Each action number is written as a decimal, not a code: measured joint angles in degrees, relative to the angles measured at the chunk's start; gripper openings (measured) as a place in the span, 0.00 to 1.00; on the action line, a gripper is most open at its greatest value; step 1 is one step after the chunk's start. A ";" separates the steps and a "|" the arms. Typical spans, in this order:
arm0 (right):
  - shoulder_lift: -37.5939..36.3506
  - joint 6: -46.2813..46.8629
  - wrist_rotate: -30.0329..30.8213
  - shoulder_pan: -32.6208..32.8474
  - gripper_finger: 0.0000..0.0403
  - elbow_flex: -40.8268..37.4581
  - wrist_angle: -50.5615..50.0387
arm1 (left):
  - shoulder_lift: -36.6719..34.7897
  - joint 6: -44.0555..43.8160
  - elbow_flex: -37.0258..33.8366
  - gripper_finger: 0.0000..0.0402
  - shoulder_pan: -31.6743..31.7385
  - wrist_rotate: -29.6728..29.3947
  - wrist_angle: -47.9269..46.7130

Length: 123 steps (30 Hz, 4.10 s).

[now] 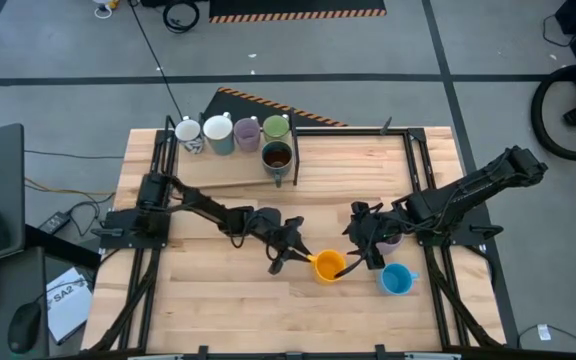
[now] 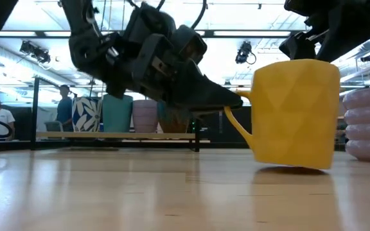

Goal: Place coffee mugs
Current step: Put the yellow mug on the shelf

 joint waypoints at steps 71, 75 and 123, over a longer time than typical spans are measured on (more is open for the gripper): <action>0.00 -18.32 4.32 -7.61 0.68 -12.55 39.95 | -30.90 -18.56 -27.10 0.15 -14.83 -110.31 -10.16; 0.00 -22.30 2.16 -9.54 0.68 -14.52 48.30 | -30.90 -25.61 -27.10 0.15 -12.81 -110.26 -14.66; 0.00 -24.18 -9.81 -17.27 0.68 -18.69 58.19 | -30.62 -22.34 -27.06 0.16 3.17 -89.97 -13.74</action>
